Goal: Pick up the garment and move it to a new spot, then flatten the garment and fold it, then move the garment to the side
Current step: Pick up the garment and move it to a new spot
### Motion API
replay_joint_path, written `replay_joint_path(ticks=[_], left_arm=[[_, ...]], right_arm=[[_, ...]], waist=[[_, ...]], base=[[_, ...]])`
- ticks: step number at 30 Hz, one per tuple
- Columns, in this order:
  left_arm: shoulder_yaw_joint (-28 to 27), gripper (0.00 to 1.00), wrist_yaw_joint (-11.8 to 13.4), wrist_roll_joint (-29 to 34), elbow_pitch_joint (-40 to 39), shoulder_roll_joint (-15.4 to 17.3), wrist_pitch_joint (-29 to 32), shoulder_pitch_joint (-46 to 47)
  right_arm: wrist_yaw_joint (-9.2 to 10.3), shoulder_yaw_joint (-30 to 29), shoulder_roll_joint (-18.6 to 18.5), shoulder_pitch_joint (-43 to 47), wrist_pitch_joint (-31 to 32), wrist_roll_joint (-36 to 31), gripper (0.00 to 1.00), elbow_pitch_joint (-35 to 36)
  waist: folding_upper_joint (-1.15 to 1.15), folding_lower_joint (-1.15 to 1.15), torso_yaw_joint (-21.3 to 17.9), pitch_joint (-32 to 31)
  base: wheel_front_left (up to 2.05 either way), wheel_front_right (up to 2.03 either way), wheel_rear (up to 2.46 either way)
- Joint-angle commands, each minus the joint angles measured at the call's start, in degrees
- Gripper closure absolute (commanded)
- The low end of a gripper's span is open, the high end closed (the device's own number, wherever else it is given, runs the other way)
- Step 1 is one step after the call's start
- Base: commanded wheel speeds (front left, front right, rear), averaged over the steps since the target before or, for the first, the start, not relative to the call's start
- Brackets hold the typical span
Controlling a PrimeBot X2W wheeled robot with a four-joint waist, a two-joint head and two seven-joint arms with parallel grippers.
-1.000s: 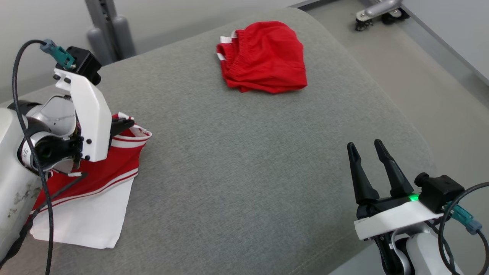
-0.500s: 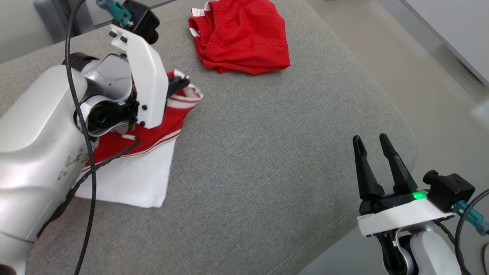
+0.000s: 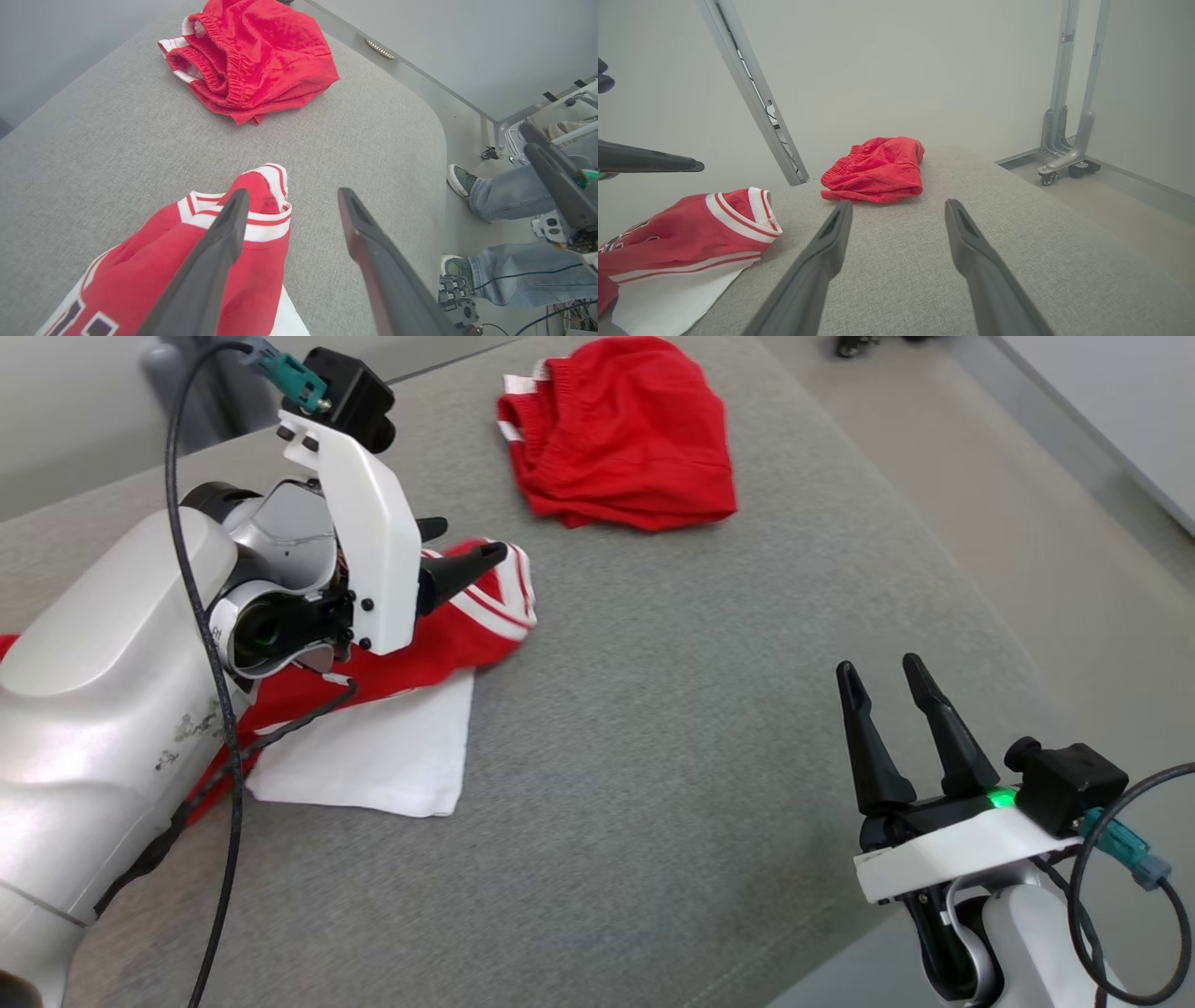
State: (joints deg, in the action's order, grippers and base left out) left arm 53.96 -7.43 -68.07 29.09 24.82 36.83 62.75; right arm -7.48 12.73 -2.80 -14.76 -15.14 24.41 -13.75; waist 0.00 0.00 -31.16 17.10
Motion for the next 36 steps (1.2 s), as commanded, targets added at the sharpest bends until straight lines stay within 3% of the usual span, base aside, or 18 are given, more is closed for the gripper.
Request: replay_joint_path(ticks=[1,13,22,29,36], left_arm=[[0.8,0.00,-0.1,-1.2,-0.6,1.1,-0.4,1.0],[3.6,0.00,-0.1,-2.8,-5.7,7.1,-9.1,-0.7],[2.9,0.00,0.6,1.2,-7.0,13.3,-24.8,-7.3],[0.3,0.00,6.2,3.2,-10.6,16.0,-37.9,-15.7],[-3.0,0.00,14.4,4.3,-17.0,18.3,-49.6,-25.9]], right_arm=[[-0.04,-0.6,-0.3,-0.6,0.0,-1.1,0.00,-0.4],[-0.04,-2.7,-2.2,-0.4,0.0,-3.6,0.00,-1.2],[-0.04,-4.3,-4.4,2.2,0.0,-3.8,0.00,-1.8],[-0.04,-5.8,-5.2,4.5,0.0,-4.6,0.00,-0.8],[-0.04,-6.2,-5.2,6.9,0.0,-4.9,0.00,-0.2]], waist=[[0.00,0.00,3.3,-1.3],[0.00,0.00,14.9,-5.3],[0.00,0.00,22.6,-8.8],[0.00,0.00,25.6,-11.2],[0.00,0.00,26.7,-13.2]], base=[[0.00,0.00,0.00],[0.00,0.00,0.00],[0.00,0.00,0.00],[0.00,0.00,0.00],[0.00,0.00,0.00]])
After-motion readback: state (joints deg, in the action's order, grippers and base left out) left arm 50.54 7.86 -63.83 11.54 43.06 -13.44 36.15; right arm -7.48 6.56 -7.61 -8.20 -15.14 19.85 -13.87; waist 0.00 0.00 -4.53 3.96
